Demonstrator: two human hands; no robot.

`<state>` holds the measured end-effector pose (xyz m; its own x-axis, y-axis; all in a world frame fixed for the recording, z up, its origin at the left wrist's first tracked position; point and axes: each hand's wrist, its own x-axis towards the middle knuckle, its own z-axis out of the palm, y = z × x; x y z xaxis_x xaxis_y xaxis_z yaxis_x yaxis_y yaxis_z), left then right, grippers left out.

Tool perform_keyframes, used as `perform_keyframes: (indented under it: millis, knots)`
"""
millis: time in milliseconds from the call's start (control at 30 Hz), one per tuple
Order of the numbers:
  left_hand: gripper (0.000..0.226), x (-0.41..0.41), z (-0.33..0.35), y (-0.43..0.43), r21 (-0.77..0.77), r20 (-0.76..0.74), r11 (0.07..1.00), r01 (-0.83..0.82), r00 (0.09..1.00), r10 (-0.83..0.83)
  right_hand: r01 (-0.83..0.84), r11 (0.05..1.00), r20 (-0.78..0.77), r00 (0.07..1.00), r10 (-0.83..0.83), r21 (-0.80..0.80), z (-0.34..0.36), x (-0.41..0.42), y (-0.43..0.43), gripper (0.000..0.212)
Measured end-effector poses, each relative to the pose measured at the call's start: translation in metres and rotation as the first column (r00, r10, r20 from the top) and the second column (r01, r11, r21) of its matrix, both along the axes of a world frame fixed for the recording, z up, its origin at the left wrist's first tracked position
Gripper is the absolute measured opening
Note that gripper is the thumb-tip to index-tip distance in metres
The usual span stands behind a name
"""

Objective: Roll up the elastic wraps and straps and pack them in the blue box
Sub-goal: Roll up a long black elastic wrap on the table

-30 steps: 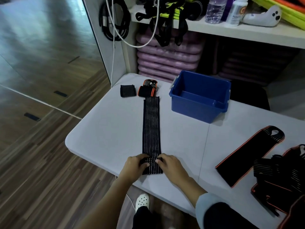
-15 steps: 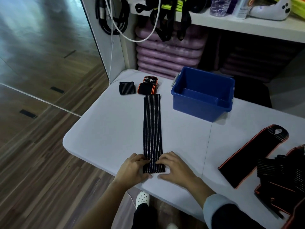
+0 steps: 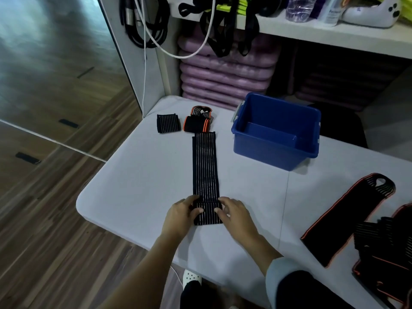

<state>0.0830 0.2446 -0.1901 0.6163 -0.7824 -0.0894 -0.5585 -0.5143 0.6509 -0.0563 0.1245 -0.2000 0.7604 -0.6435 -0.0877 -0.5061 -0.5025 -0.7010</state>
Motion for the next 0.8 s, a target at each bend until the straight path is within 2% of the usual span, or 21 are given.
perform_keyframes:
  millis: [67,133,233,300,367,433,500,633,733,800]
  knots:
    - [0.046,0.003,-0.006,0.004,-0.060,0.107,0.995,0.078,0.992,-0.072,0.021,0.998,0.023,1.000,-0.020,-0.055,-0.006,0.001,-0.003,0.036]
    - [0.052,0.004,-0.012,0.011,-0.061,0.241,0.978,0.200,0.954,-0.180,-0.045,0.988,0.071,0.996,0.056,-0.146,-0.010,0.001,-0.005,0.035]
    - [0.071,0.008,-0.017,0.015,0.058,0.322,0.943,0.327,0.888,-0.328,-0.203,0.955,0.070,0.973,0.222,-0.215,-0.010,-0.002,-0.008,0.039]
    - [0.069,0.011,-0.017,0.014,0.128,0.365,0.927,0.353,0.852,-0.375,-0.284,0.932,-0.006,0.957,0.290,-0.224,-0.009,-0.005,-0.013,0.053]
    - [0.066,0.015,-0.014,0.011,0.131,0.347,0.919,0.371,0.852,-0.393,-0.327,0.906,-0.039,0.944,0.329,-0.268,-0.011,-0.004,-0.019,0.056]
    - [0.064,0.018,-0.008,0.008,0.097,0.270,0.932,0.351,0.892,-0.364,-0.297,0.921,0.002,0.952,0.307,-0.251,-0.009,-0.002,-0.024,0.050]
    - [0.062,0.023,0.000,0.003,0.051,0.161,0.949,0.310,0.935,-0.314,-0.234,0.962,0.048,0.969,0.242,-0.142,-0.002,0.003,-0.028,0.042]
    - [0.032,0.034,0.007,-0.019,0.025,-0.022,0.990,0.139,0.990,-0.139,-0.091,0.996,0.043,0.995,0.090,0.023,0.004,0.019,-0.035,0.030]
    - [0.034,0.040,0.001,-0.037,0.027,-0.057,0.999,-0.031,0.998,0.032,0.063,0.998,-0.005,0.998,-0.063,0.024,-0.005,0.035,-0.037,0.028]
    - [0.041,0.041,-0.002,-0.043,0.005,-0.019,0.998,-0.064,0.998,0.064,0.128,0.991,0.011,0.992,-0.128,-0.027,-0.011,0.041,-0.039,0.030]
